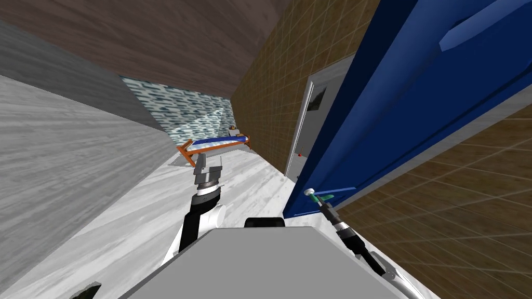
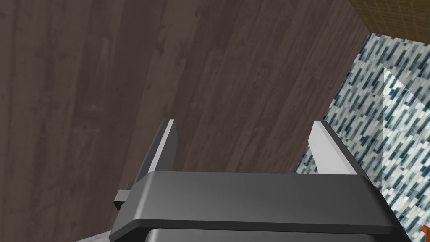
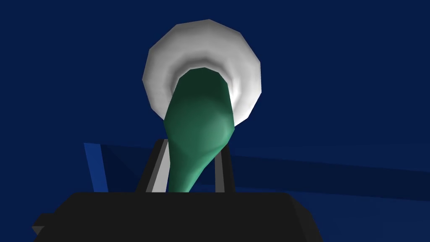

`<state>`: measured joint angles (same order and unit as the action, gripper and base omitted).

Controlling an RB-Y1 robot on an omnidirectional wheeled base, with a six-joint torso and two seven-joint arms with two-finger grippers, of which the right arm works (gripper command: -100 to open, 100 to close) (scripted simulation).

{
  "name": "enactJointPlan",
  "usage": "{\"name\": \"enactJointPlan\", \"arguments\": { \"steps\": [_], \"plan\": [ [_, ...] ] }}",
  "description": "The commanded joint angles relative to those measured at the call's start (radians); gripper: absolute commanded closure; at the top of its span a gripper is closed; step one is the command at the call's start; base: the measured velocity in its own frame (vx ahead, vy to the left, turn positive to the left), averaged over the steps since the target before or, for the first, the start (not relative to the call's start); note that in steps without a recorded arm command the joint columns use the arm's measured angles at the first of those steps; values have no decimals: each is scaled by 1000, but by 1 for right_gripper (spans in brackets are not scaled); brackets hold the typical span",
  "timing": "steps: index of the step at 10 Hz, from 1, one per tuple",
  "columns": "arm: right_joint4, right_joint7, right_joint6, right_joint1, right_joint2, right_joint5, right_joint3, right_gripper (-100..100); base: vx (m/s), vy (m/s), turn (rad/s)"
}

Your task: Pull the door open

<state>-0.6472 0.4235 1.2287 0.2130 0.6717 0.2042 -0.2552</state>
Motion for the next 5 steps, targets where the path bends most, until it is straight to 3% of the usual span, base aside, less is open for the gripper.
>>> {"name": "enactJointPlan", "arguments": {
  "steps": [1,5],
  "plan": [
    [0,0,0,0,0,0,0,100,-79,-25,23],
    [21,4,27,3,5,4,-9,100,-170,-66,161]
  ]
}}
